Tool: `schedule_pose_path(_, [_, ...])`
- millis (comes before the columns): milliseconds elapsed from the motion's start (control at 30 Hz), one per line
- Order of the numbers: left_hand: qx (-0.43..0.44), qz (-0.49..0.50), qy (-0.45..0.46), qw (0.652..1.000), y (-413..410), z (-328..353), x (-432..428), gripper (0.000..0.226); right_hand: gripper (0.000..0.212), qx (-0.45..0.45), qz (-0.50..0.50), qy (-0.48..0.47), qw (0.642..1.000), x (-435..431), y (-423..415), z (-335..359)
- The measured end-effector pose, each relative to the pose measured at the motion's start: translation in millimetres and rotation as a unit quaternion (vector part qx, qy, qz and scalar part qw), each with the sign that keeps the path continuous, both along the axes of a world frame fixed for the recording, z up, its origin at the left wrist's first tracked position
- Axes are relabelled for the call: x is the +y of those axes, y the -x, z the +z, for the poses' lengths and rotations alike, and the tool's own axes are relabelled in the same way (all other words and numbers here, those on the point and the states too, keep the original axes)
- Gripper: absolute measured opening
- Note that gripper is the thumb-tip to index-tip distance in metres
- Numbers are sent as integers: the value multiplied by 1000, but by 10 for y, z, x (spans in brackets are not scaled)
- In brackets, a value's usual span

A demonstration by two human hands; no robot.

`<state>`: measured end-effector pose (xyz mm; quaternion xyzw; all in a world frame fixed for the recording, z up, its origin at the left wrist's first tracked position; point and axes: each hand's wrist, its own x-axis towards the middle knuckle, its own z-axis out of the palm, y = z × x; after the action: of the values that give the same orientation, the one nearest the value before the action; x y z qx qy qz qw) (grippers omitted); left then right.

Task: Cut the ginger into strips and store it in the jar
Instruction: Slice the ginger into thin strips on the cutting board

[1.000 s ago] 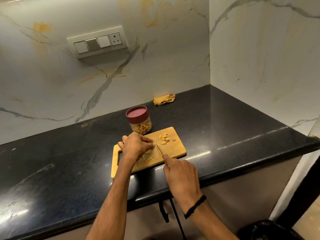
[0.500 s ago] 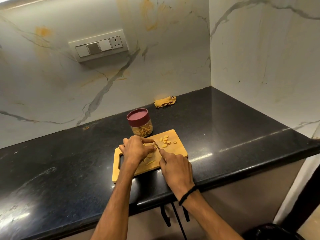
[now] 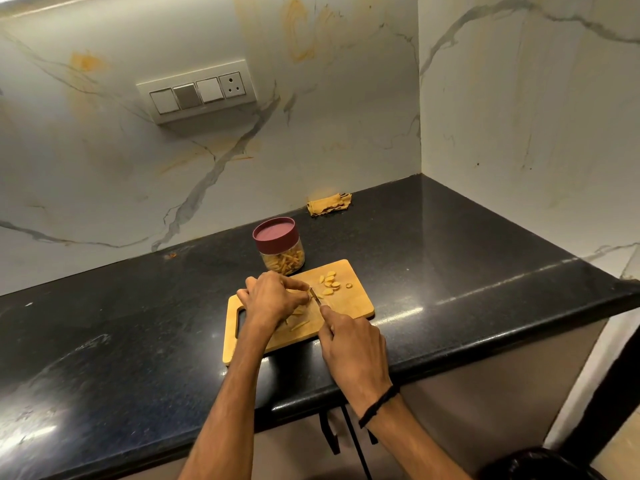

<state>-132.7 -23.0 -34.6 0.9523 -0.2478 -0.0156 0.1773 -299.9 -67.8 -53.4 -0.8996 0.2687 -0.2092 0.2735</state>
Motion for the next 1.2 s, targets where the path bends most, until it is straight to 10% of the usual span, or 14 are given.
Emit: schedule_pose_path(1200, [17,7,42,999,-6,-40,29,24,41,-23,-13,-9,1000,-97,-243,-56])
